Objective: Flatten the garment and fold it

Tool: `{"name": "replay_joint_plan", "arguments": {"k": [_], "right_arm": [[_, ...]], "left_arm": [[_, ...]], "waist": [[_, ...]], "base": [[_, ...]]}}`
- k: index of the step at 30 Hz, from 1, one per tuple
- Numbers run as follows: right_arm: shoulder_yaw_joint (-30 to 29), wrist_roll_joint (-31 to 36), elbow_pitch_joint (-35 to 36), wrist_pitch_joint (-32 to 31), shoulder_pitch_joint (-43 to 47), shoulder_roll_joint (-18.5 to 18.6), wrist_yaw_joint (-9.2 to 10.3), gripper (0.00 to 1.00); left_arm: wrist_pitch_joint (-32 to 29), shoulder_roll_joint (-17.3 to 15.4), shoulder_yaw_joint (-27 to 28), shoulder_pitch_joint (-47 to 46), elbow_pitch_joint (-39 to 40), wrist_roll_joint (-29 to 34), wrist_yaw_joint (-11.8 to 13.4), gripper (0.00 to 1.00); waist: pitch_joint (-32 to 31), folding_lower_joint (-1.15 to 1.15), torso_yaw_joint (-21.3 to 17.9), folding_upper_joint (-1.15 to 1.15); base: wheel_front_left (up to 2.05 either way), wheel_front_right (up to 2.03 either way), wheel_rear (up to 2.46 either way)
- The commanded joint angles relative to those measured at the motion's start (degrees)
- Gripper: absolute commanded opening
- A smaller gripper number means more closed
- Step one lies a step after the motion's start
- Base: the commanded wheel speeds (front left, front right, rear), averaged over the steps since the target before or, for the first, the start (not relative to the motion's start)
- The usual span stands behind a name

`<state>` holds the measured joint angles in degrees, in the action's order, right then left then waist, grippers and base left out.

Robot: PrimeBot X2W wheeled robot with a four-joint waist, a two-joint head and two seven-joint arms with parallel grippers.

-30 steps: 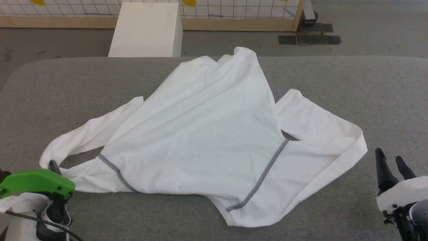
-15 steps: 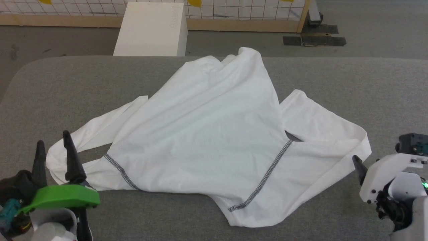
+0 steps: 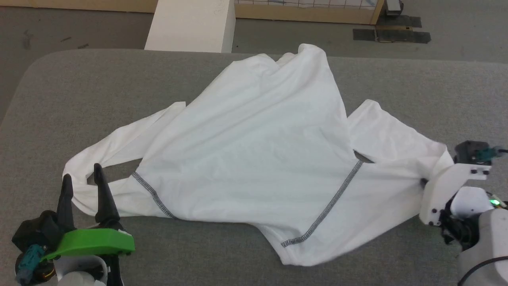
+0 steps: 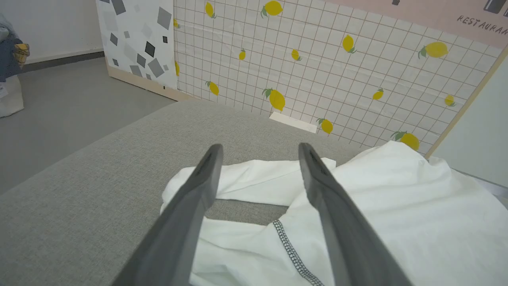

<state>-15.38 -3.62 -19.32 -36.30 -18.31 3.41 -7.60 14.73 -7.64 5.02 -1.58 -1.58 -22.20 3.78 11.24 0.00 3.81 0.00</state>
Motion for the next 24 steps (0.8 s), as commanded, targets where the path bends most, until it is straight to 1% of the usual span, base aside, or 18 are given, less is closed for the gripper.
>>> {"name": "replay_joint_plan", "arguments": {"k": [1,3,7,10,12,13,14,17,20,22,24], "right_arm": [[-1.78,-0.30,0.43,0.65,-0.92,1.47,0.11,0.00],[-4.75,-0.06,1.45,1.13,-1.24,3.31,0.11,0.00],[-10.52,1.05,2.54,0.13,-0.98,6.94,0.11,0.00],[-15.58,3.01,3.27,-0.08,-0.75,7.58,0.11,0.00],[-18.74,4.42,3.48,1.50,-0.91,7.28,0.11,0.00],[-19.53,5.25,3.37,2.34,-0.91,6.99,0.11,0.19],[-20.09,6.14,3.20,3.18,-0.83,6.43,0.11,1.00],[-21.18,5.49,4.23,7.78,-1.49,3.98,0.11,1.00],[-21.99,1.79,7.45,14.43,-1.19,1.52,0.11,1.00],[-20.05,-0.78,10.19,17.88,0.75,0.57,0.11,1.00],[-17.48,-2.83,12.73,19.86,3.90,0.03,0.11,1.00]], "left_arm": [[0.26,0.42,0.47,-0.56,-0.30,0.74,-0.52,1.00],[0.26,0.78,0.81,-0.73,-0.85,1.18,-1.11,1.00],[0.26,1.31,1.11,-1.23,-1.91,2.04,-2.22,1.00],[0.27,1.71,1.23,-1.74,-2.66,2.43,-2.83,1.00],[0.27,2.01,1.20,-1.95,-2.89,2.81,-3.01,1.00],[0.27,2.14,1.20,-2.03,-3.00,2.93,-3.09,1.00],[0.27,2.25,1.26,-2.16,-3.24,3.02,-3.28,1.00],[0.27,2.46,1.42,-2.21,-4.04,3.17,-3.88,1.00],[0.27,2.74,0.93,-2.19,-4.51,3.51,-4.30,1.00],[0.27,2.91,0.12,-2.14,-4.65,3.65,-4.74,1.00],[-0.28,3.06,-1.05,-2.18,-4.81,3.66,-5.16,1.00]], "waist": [[-0.08,0.00,-0.14,0.00],[-0.25,0.00,-0.30,0.00],[-0.45,0.00,-0.74,0.00],[-0.35,0.00,-1.01,0.00],[-0.30,0.00,-1.21,0.00],[-0.33,0.00,-1.26,0.00],[-0.44,0.00,-1.27,0.00],[-1.20,0.00,-1.42,0.00],[-2.45,0.00,-1.20,0.00],[-3.33,0.00,-1.07,0.00],[-3.94,0.00,-1.01,0.00]], "base": [[0.00,0.00,0.00],[0.00,0.00,0.00],[0.00,0.00,0.00],[0.00,0.00,0.00],[0.00,0.00,0.00],[0.00,0.00,0.00],[0.00,0.00,0.00],[0.00,0.00,0.00],[0.00,0.00,0.00],[0.00,0.00,0.00],[0.00,0.00,0.00]]}}
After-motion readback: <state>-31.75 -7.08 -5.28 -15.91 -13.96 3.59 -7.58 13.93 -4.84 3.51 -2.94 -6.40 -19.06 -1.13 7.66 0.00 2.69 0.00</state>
